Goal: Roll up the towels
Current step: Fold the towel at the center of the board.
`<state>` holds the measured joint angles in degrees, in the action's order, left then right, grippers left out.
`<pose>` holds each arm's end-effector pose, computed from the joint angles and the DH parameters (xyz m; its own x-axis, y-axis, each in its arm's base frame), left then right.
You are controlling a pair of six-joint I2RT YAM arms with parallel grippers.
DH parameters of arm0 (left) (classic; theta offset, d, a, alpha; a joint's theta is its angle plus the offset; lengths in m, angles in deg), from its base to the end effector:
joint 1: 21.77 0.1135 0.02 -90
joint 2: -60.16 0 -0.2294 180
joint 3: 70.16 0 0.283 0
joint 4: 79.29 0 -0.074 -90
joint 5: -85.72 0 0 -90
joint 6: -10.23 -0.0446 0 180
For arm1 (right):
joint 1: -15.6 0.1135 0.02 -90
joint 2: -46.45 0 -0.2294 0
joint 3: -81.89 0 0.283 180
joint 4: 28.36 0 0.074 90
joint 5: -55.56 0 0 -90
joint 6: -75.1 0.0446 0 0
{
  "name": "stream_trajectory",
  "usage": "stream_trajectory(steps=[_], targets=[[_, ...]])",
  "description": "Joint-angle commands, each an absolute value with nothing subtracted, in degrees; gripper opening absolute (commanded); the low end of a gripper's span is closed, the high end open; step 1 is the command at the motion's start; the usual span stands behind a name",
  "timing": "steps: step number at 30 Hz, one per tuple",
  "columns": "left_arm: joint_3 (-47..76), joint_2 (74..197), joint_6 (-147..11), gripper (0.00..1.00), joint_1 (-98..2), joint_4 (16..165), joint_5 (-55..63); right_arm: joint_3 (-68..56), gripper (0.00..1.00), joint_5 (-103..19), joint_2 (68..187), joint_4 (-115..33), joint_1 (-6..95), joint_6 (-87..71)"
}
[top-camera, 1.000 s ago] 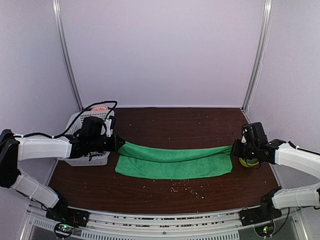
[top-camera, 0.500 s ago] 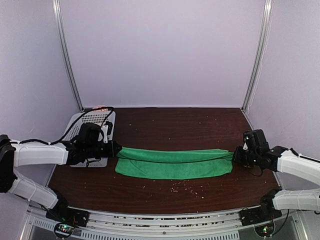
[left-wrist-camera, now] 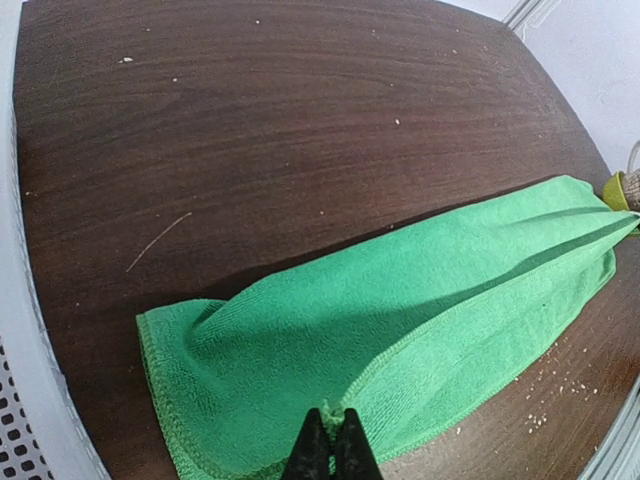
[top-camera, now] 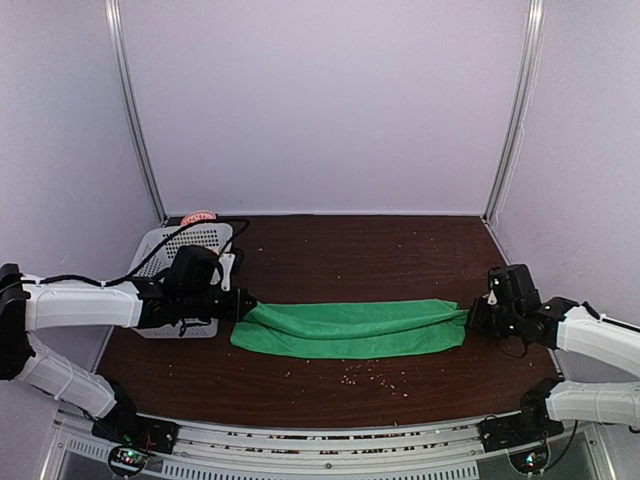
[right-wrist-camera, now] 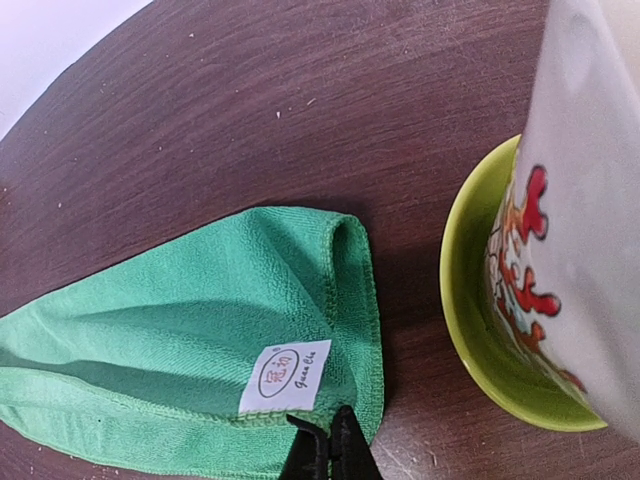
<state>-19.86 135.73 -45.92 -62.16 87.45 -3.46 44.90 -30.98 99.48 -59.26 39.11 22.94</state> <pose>0.2369 -0.2024 0.1410 -0.7597 -0.0849 -0.6447 0.2809 0.8513 -0.4432 0.2165 0.0913 0.1320 -0.7502 0.3414 -0.5662 0.1264 0.9146 0.3840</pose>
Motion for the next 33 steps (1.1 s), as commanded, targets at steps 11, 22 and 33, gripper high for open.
stream_trajectory(steps=[11, 22, 33], targets=[[-12.87, 146.65, -40.1, 0.0, -62.72, 68.88, -19.26, 45.3, 0.0, -30.07, 98.47, -59.11, 39.59, 23.48], [-13.1, 146.36, -33.19, 0.0, -59.56, 62.74, -26.81, 45.21, 0.0, -30.64, 98.39, -58.81, 39.85, 23.77], [-13.53, 141.42, -36.44, 0.0, -59.18, 66.7, -24.39, 44.3, 0.0, -30.51, 98.5, -58.87, 40.12, 23.86]])
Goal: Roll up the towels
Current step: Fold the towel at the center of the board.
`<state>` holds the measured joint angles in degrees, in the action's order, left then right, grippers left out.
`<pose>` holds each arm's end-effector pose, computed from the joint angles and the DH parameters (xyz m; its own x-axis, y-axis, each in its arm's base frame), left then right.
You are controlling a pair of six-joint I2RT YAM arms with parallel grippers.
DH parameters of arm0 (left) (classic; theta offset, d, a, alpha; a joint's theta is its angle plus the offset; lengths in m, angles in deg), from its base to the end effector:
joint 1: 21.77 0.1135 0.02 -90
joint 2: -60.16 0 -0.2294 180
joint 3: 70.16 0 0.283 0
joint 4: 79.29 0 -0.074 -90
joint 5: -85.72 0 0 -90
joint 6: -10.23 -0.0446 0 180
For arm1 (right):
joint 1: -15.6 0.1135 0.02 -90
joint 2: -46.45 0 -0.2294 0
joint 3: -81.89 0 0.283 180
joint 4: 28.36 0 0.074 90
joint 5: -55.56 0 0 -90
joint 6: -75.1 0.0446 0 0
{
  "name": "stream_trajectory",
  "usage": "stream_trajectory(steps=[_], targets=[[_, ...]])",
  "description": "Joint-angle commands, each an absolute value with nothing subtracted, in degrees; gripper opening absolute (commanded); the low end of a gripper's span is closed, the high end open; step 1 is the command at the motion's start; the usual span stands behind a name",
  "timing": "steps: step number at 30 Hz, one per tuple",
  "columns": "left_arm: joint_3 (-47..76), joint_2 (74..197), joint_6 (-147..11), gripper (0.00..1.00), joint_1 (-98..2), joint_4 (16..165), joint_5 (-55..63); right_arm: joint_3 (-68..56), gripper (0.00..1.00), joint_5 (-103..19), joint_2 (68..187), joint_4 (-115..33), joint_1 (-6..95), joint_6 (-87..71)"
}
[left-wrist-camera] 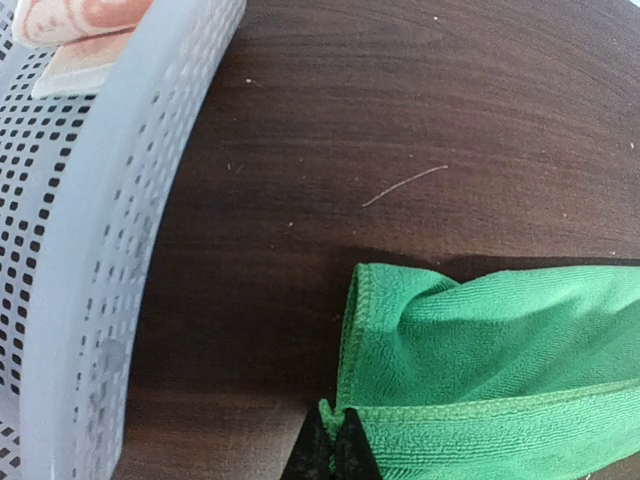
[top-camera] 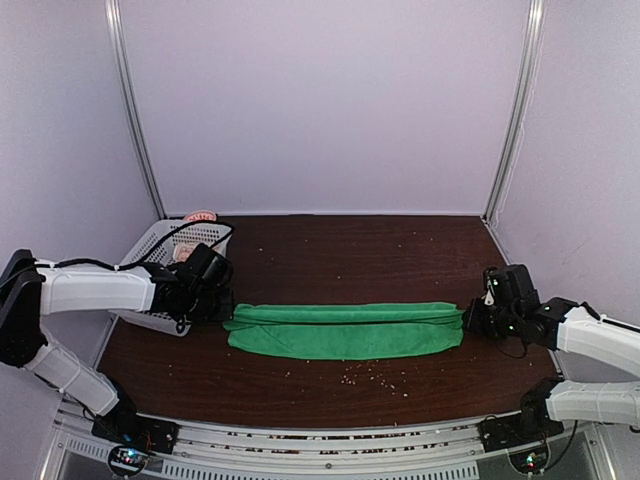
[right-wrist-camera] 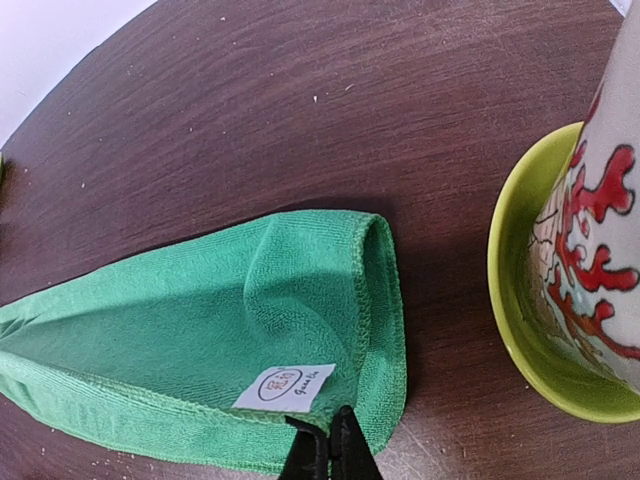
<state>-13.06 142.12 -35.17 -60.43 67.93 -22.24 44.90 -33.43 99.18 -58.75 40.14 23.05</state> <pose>0.2483 -0.1810 0.1233 -0.7964 -0.2182 -0.5640 -0.1318 0.9728 -0.1904 0.2147 0.0972 0.1338 -0.7657 0.3264 -0.5543 0.0846 0.9053 0.4162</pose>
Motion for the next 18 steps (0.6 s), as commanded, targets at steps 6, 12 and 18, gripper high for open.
stream_trajectory(steps=[6, 12, 18], targets=[[-12.69, 140.95, -38.39, 0.0, -59.9, 67.93, -23.19, 44.25, 0.0, -30.31, 98.13, -59.1, 40.08, 23.89], [-10.81, 144.79, -40.4, 0.0, -62.56, 71.14, -19.26, 44.49, 0.0, -30.31, 98.3, -58.78, 40.1, 23.99], [-9.32, 153.58, -40.58, 0.0, -60.34, 73.89, -17.33, 45.19, 0.0, -30.89, 99.15, -57.83, 40.1, 24.59]])
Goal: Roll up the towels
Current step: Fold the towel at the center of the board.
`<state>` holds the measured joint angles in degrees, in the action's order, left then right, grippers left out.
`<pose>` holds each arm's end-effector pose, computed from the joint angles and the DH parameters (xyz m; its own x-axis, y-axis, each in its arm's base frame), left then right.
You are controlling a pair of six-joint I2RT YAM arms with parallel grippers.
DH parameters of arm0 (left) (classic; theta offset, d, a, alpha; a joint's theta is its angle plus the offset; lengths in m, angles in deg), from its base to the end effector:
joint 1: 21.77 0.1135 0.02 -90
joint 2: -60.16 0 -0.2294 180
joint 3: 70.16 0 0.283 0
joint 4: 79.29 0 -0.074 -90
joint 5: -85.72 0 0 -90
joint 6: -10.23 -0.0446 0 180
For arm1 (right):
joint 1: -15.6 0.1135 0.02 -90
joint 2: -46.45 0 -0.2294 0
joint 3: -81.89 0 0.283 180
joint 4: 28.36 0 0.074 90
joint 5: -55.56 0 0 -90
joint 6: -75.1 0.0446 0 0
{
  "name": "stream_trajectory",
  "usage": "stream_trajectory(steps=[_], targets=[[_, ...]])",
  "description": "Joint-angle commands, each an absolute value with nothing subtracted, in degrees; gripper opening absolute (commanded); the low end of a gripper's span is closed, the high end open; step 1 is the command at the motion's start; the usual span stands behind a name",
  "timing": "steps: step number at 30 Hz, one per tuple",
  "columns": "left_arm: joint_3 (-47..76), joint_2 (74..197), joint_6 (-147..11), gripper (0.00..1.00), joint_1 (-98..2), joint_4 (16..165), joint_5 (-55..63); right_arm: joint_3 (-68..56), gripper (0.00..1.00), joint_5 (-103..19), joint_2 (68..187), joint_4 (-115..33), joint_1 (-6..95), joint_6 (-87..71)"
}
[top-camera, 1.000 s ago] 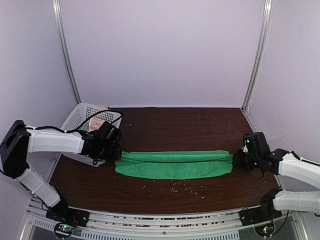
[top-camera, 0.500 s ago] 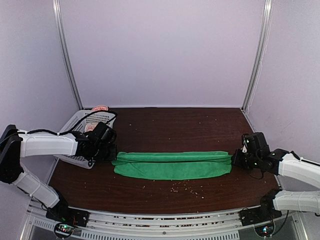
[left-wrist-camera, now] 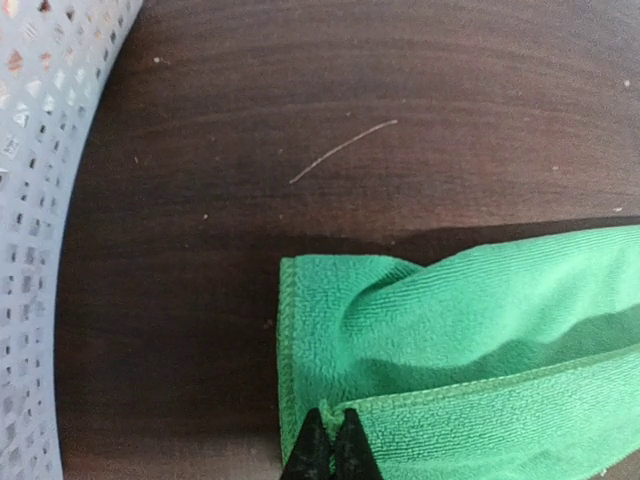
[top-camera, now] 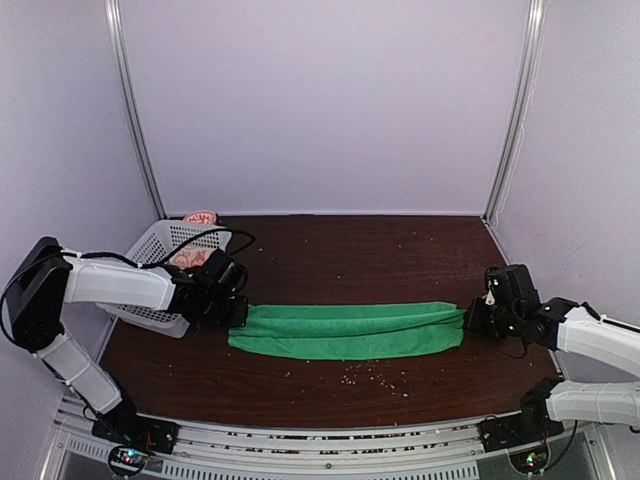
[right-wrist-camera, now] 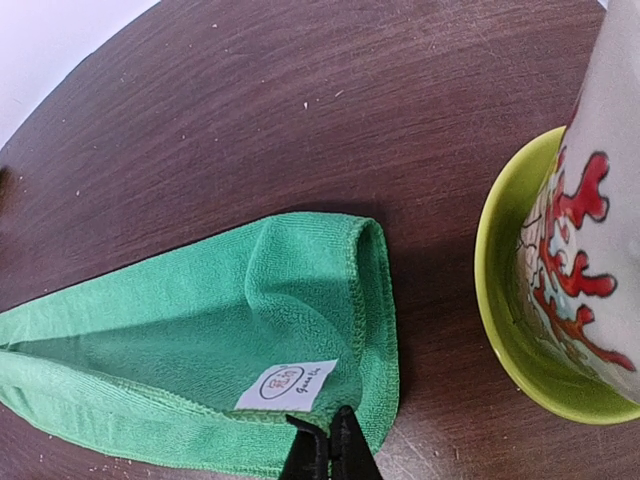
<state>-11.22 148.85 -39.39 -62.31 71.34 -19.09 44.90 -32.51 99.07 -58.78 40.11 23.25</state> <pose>0.2510 -0.1997 0.1019 -0.8394 -0.1063 -0.5331 -0.0198 0.9860 -0.1654 0.2150 0.0964 0.1342 -0.7581 0.3329 -0.5608 0.0953 0.9072 0.4097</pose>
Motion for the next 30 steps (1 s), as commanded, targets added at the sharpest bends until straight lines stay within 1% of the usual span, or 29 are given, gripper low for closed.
stream_trajectory(steps=[1, 7, 18, 23, 30], targets=[[-9.09, 154.27, -40.48, 0.0, -59.6, 74.12, -17.15, 45.34, 0.0, -31.0, 99.26, -57.59, 40.1, 24.76], [-10.83, 151.51, -41.17, 0.0, -56.34, 77.03, -16.08, 45.14, 0.0, -30.52, 98.73, -58.36, 40.21, 24.64], [-17.89, 139.1, -46.32, 0.0, -58.49, 88.05, -9.69, 43.4, 0.0, -28.98, 98.28, -58.09, 40.21, 22.42], [-20.93, 134.67, -48.68, 0.0, -59.83, 95.89, -9.95, 43.95, 0.0, -26.92, 96.76, -55.01, 40.05, 20.65], [-10.44, 138.74, -52.79, 0.0, -59.74, 92.21, -16.34, 35.32, 0.0, -25.31, 105.57, -53.84, 39.48, 21.4]])
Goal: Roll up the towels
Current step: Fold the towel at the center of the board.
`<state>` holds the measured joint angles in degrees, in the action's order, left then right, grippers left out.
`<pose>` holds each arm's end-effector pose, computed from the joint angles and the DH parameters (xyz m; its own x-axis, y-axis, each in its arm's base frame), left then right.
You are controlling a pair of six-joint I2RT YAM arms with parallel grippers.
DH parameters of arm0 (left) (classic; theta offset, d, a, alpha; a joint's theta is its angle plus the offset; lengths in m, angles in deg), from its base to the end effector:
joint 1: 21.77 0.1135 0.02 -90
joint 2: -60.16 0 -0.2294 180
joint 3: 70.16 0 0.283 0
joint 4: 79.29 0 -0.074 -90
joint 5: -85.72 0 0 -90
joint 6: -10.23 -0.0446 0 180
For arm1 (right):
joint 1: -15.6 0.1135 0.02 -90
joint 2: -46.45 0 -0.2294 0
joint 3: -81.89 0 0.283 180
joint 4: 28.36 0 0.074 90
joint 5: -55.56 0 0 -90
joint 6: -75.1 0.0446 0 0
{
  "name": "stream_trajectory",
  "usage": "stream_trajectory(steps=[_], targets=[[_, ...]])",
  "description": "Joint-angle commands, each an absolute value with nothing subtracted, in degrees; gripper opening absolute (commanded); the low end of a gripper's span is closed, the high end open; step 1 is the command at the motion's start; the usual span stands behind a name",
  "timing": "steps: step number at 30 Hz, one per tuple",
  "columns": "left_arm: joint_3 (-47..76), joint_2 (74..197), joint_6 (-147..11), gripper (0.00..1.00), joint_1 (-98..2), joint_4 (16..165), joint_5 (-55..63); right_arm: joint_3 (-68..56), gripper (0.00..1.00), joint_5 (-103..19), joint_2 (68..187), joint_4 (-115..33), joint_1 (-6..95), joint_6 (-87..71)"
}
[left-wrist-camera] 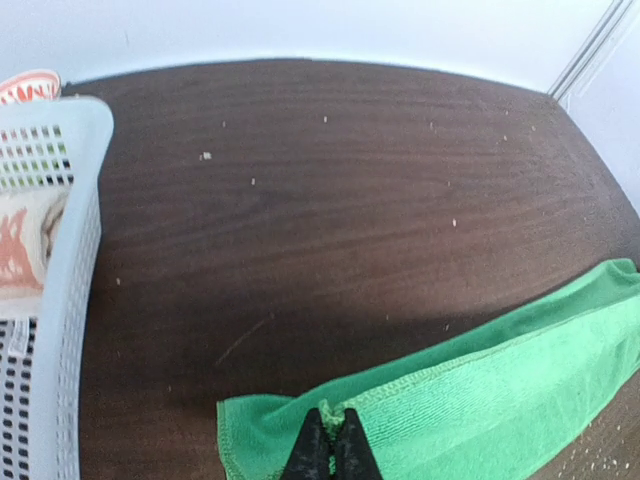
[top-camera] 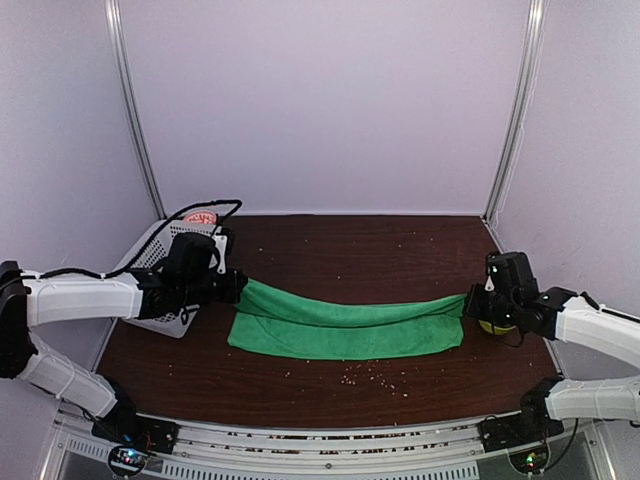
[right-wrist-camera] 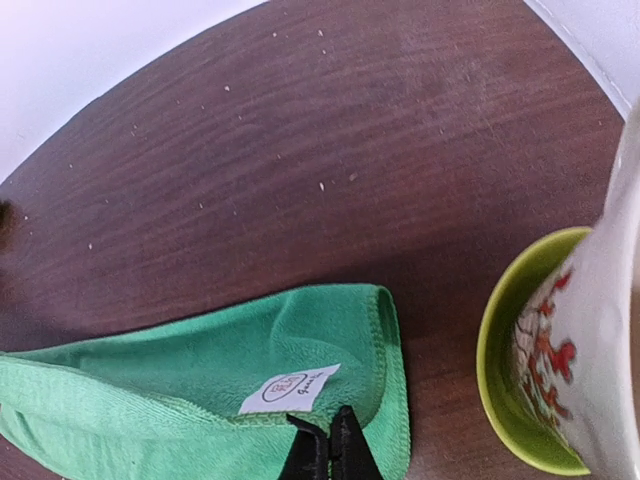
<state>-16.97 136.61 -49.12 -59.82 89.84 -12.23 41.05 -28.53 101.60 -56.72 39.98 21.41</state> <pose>0.2590 -0.1949 0.1585 -0.6453 -0.1361 -0.7517 0.2223 0.9080 -0.3552 0.2298 0.0991 0.1516 -0.6998 0.3295 -0.6338 0.0903 0.9209 0.3792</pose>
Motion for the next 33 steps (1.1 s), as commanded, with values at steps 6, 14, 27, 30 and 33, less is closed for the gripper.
stream_trajectory(steps=[6, 14, 27, 30, 33], targets=[[-2.26, 143.55, -53.06, 0.0, -57.57, 91.62, -19.31, 26.07, 0.0, -23.64, 113.26, -54.57, 37.45, 20.32], [2.56, 149.18, -54.13, 0.0, -55.67, 92.27, -18.43, 20.15, 0.0, -24.58, 119.46, -54.14, 35.07, 18.45], [5.01, 155.75, -54.31, 0.0, -51.57, 98.56, -13.27, 15.1, 0.0, -25.39, 128.88, -51.36, 33.18, 18.21], [2.07, 155.49, -55.24, 0.0, -51.33, 104.74, -10.82, 14.44, 0.0, -25.71, 130.09, -50.55, 33.11, 18.19], [-2.59, 155.18, -55.42, 0.0, -51.36, 113.48, -7.88, 15.24, 0.0, -26.12, 130.12, -48.76, 33.1, 18.04]])
